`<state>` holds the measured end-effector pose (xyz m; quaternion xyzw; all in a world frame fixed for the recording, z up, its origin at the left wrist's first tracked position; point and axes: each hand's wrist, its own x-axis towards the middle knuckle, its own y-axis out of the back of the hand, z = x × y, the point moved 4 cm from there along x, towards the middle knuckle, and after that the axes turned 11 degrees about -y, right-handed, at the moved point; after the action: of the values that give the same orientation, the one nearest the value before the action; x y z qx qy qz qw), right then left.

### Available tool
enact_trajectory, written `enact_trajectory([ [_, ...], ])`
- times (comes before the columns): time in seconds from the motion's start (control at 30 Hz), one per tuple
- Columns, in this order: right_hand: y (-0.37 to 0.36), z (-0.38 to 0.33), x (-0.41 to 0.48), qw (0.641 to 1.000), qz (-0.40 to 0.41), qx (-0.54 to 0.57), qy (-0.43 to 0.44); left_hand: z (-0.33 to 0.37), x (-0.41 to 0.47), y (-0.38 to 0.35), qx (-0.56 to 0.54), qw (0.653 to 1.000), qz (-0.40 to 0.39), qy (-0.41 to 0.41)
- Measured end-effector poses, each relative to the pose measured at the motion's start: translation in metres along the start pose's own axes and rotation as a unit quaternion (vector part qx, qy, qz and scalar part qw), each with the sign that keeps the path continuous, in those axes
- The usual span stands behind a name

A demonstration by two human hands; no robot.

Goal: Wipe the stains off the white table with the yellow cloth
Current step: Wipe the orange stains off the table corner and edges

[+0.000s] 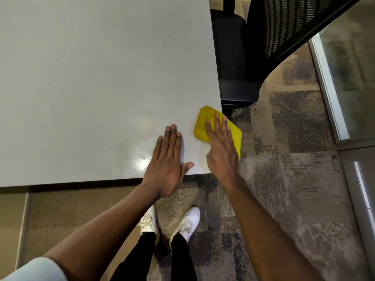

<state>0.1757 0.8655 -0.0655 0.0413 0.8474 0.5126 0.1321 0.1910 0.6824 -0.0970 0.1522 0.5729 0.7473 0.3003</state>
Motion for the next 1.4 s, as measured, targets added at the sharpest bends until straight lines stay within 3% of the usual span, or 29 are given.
enact_trajectory([
  [0.2, -0.011, 0.009, -0.093, 0.999, 0.006, -0.001, -0.049, -0.003, 0.0, 0.001, -0.023, 1.0, -0.001, -0.002],
  [0.53, -0.035, -0.03, -0.131, 0.987, 0.045, -0.04, -0.151, -0.003, -0.001, 0.003, -0.005, 1.0, 0.0, -0.016],
  [0.77, -0.055, -0.066, -0.148, 0.96, 0.12, 0.024, -0.252, -0.009, -0.002, 0.004, 0.019, 0.999, -0.023, -0.045],
  [0.9, -0.066, -0.079, -0.158, 0.939, 0.154, 0.121, -0.282, -0.011, -0.003, 0.003, 0.035, 0.998, -0.021, -0.055],
  [0.97, -0.07, -0.077, -0.16, 0.899, 0.193, 0.239, -0.312, -0.012, -0.003, 0.004, 0.039, 0.998, -0.014, -0.052],
  [1.03, -0.077, -0.07, -0.165, 0.83, 0.236, 0.347, -0.367, -0.013, -0.002, 0.004, 0.038, 0.998, -0.007, -0.056],
  [1.2, -0.119, -0.049, -0.182, 0.573, 0.253, 0.601, -0.496, -0.014, -0.004, 0.004, 0.074, 0.995, 0.018, -0.066],
  [1.27, -0.133, -0.042, -0.185, 0.501, 0.263, 0.65, -0.507, -0.016, -0.004, 0.007, 0.102, 0.992, 0.028, -0.072],
  [1.33, -0.137, -0.036, -0.188, 0.471, 0.277, 0.662, -0.513, -0.018, -0.003, 0.01, 0.131, 0.988, 0.027, -0.079],
  [1.4, -0.139, -0.027, -0.188, 0.486, 0.289, 0.65, -0.508, -0.016, 0.0, 0.009, 0.155, 0.984, 0.022, -0.089],
])
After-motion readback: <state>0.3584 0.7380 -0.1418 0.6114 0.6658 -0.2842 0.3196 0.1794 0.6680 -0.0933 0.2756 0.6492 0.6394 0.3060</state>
